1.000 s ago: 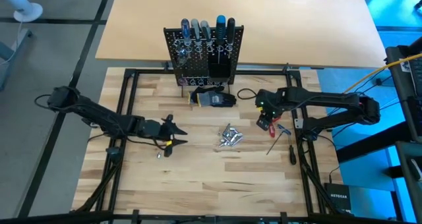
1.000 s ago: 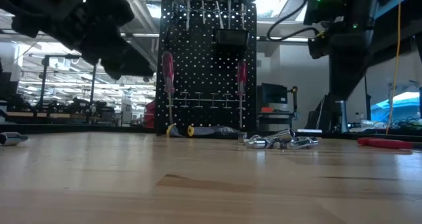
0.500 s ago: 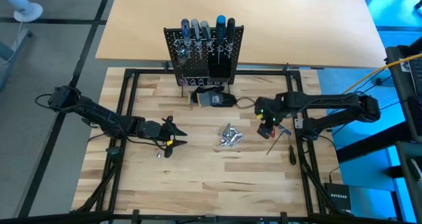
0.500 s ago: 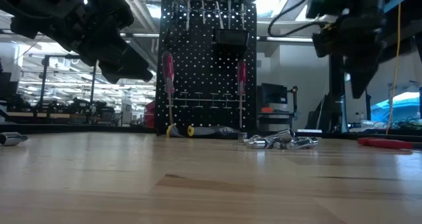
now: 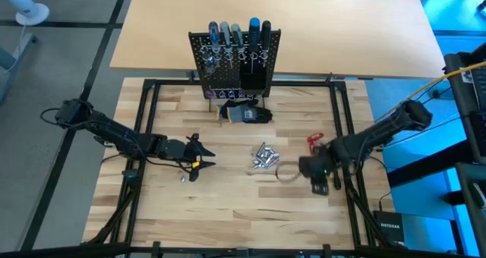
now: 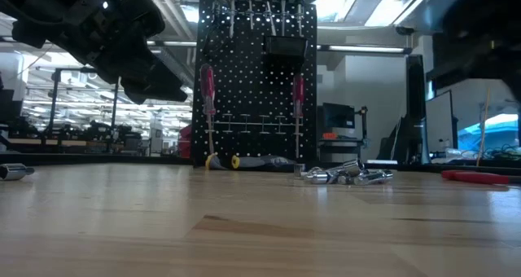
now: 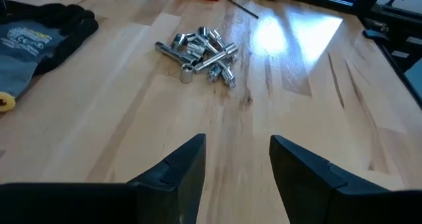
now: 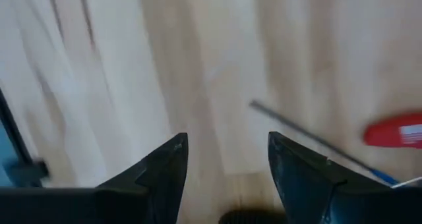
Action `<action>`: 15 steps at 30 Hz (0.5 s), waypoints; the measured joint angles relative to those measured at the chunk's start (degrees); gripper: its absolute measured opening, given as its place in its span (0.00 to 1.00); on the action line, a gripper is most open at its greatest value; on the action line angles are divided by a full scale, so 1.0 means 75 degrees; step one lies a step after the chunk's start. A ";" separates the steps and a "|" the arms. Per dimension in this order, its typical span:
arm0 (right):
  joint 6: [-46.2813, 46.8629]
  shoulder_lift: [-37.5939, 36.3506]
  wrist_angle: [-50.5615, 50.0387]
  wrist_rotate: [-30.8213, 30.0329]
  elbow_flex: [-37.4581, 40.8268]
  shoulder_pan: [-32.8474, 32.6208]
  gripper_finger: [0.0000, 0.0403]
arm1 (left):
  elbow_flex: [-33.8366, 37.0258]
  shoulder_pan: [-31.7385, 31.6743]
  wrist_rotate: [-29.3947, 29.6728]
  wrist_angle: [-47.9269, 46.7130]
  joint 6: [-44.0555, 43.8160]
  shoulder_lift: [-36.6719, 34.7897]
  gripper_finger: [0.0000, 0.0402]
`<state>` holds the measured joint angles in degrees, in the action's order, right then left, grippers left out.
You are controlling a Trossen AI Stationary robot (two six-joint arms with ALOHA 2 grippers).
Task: Hang tools onto peg board
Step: Hang the black screwdriver on the pegboard
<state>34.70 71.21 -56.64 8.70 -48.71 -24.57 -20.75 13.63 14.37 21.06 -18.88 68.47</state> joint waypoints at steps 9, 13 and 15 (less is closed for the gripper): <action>0.1956 0.1477 -0.0508 0.0196 0.0000 -0.1312 0.52 | 0.0000 -0.0003 0.0003 0.0259 0.0339 0.0000 0.39; 0.2550 0.2083 -0.1178 0.0652 0.0004 -0.1309 0.52 | 0.0000 0.0000 0.0002 0.0255 0.0344 0.0000 0.39; 0.2540 0.2296 -0.1295 0.0905 0.0009 -0.1310 0.52 | 0.0000 0.0000 0.0003 0.0254 0.0344 0.0000 0.39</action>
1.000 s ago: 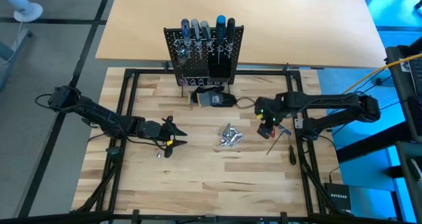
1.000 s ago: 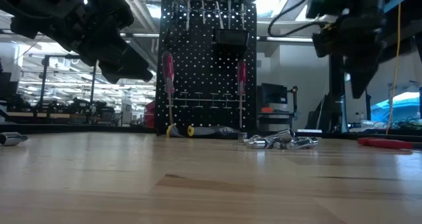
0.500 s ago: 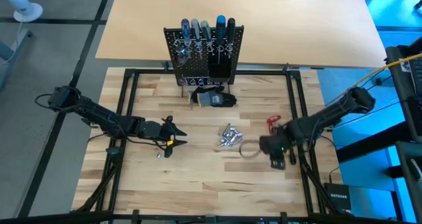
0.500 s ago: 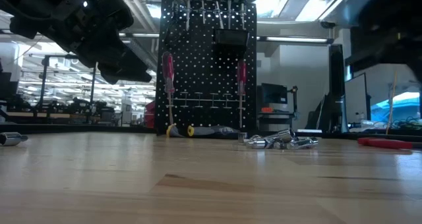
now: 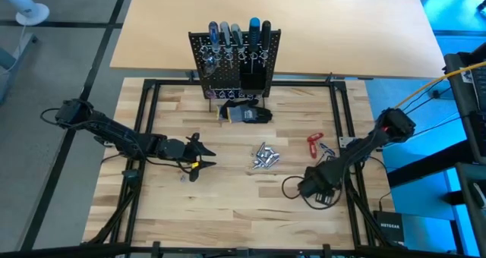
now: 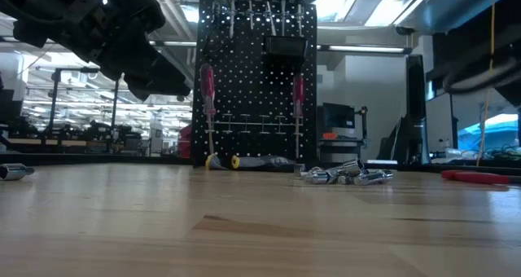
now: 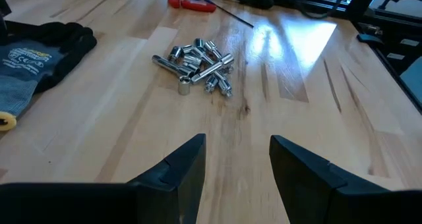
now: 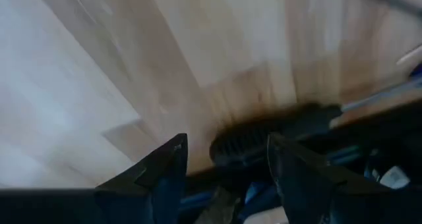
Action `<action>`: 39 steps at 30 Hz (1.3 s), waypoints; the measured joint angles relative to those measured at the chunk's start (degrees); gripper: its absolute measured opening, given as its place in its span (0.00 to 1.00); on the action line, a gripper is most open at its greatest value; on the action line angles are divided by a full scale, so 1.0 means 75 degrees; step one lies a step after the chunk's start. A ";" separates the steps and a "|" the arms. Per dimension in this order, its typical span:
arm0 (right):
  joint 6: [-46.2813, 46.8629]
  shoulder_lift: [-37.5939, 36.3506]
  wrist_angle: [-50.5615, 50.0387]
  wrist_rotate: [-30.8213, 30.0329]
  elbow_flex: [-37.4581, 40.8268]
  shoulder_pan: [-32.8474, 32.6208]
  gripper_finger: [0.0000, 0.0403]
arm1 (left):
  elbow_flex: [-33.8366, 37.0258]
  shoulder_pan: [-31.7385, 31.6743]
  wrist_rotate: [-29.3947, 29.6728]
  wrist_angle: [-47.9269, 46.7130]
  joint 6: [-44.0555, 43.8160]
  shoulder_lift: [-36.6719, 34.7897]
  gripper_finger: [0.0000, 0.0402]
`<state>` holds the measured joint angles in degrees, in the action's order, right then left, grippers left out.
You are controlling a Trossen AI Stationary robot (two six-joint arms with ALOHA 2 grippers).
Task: Hang tools onto peg board
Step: Hang the black screwdriver on the pegboard
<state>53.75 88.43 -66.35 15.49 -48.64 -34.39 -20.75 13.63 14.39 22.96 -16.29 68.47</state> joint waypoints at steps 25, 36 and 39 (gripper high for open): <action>-0.2245 0.0125 0.0526 -0.0077 0.1265 -0.0119 0.52 | 0.0000 0.0000 -0.0003 -0.0013 -0.0059 0.0000 0.39; -0.3461 0.0125 0.0487 -0.1021 0.0815 -0.0111 0.52 | 0.0000 0.0000 -0.0003 -0.0009 -0.0058 0.0000 0.39; -0.3531 0.0116 -0.0125 -0.1126 0.0461 -0.0111 0.52 | 0.0000 0.0000 0.0000 -0.0009 -0.0058 0.0000 0.39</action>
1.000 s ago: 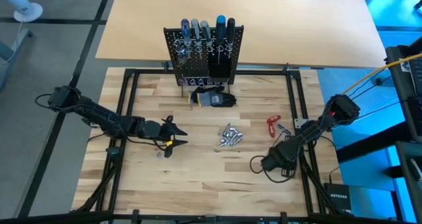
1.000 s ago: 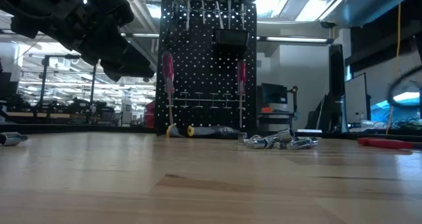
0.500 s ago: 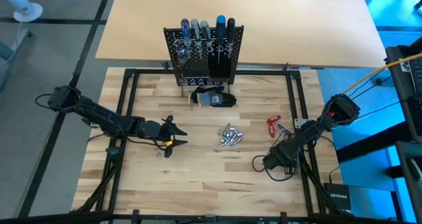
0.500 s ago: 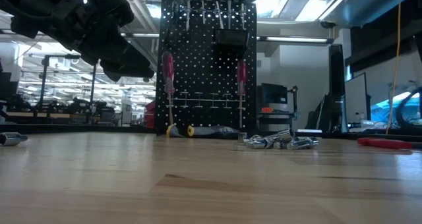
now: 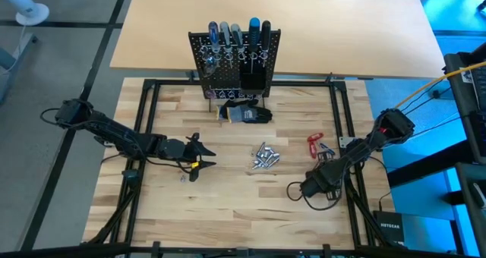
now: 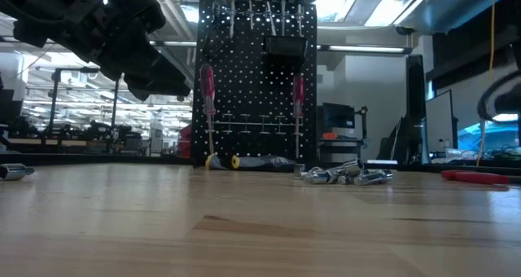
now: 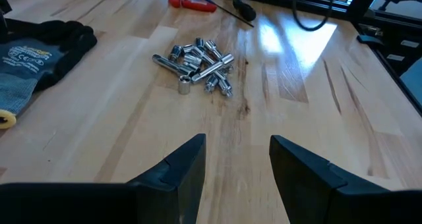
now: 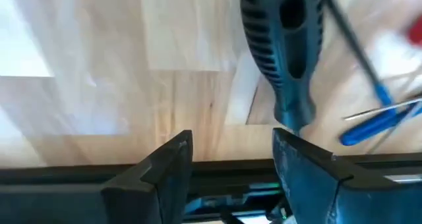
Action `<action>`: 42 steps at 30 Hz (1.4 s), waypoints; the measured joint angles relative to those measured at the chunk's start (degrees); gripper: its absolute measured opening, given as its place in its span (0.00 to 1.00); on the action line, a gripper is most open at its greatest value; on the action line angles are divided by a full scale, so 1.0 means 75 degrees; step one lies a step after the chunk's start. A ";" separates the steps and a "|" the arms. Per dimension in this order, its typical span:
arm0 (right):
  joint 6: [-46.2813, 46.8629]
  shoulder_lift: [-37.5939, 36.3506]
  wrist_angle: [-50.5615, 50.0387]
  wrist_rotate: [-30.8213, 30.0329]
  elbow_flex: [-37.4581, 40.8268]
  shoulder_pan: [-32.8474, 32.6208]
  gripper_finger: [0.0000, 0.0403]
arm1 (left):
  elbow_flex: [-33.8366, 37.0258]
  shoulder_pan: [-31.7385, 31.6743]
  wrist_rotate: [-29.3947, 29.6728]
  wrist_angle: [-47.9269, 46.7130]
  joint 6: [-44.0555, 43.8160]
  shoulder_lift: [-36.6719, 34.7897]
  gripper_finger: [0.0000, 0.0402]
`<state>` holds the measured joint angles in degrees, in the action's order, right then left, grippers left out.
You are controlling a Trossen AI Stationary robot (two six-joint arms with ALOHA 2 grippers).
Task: Hang tools onto peg board
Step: Hang the black screwdriver on the pegboard
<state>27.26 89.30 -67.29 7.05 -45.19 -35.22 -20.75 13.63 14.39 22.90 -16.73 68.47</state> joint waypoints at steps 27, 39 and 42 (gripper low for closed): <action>-0.0705 -0.0172 0.1833 -0.1814 0.0705 -0.0009 0.35 | 0.0000 0.0000 -0.0003 -0.0134 -0.0061 0.0000 0.39; -0.0695 -0.0289 0.1464 -0.2478 0.0551 -0.0001 0.30 | -0.0003 0.0000 -0.0003 -0.0093 -0.0087 -0.0003 0.39; -0.0695 -0.0402 0.0874 -0.2947 0.0144 0.0011 0.30 | -0.0003 0.0000 -0.0003 -0.0131 -0.0052 -0.0001 0.39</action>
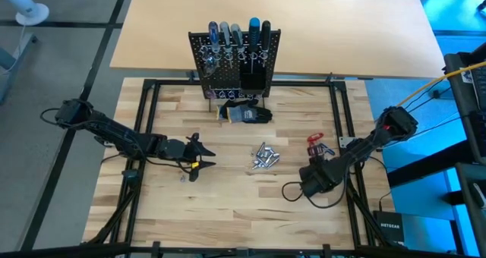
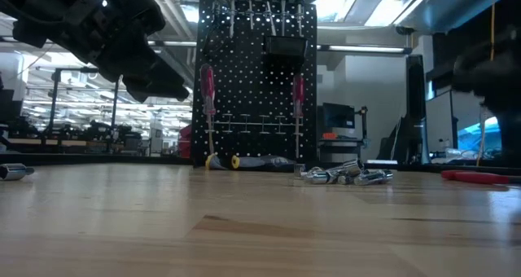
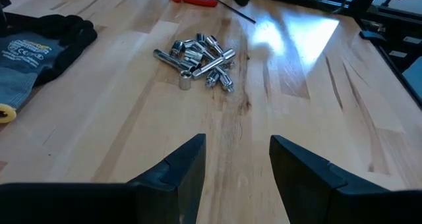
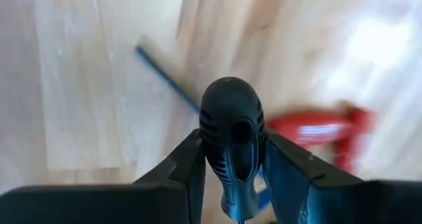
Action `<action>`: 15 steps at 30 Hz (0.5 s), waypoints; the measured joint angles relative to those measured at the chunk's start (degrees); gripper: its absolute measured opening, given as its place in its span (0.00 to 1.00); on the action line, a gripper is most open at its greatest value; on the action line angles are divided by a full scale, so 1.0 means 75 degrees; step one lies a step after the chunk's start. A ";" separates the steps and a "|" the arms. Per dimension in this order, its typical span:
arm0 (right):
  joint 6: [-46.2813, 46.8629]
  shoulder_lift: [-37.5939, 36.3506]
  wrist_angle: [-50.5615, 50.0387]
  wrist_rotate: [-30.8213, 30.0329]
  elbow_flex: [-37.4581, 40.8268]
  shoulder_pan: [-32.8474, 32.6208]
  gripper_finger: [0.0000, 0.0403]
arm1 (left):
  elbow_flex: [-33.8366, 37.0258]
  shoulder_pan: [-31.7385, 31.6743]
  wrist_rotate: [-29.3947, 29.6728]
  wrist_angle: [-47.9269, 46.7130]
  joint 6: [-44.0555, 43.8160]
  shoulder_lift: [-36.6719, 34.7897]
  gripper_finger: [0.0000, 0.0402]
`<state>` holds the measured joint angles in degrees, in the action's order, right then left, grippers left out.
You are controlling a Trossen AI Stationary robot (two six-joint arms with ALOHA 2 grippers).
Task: Hang tools onto peg board
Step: Hang the black screwdriver on the pegboard
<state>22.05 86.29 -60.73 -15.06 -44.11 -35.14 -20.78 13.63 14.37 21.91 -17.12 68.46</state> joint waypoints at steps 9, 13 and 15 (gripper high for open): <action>-0.0522 -0.0412 -0.1028 -0.1380 -0.1512 0.0138 0.31 | 0.0000 -0.0015 0.0029 0.0169 -0.0216 0.0001 0.39; -0.0717 -0.0605 -0.0859 -0.2389 -0.2188 0.0506 0.31 | 0.0000 -0.0020 0.0029 0.0137 -0.0188 0.0000 0.39; -0.1030 -0.0713 -0.0399 -0.2991 -0.2439 0.0698 0.31 | 0.0000 -0.0023 0.0030 0.0140 -0.0182 -0.0001 0.39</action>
<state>14.33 80.94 -63.73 -37.50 -62.40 -29.90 -20.78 13.46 14.60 22.96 -18.49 68.45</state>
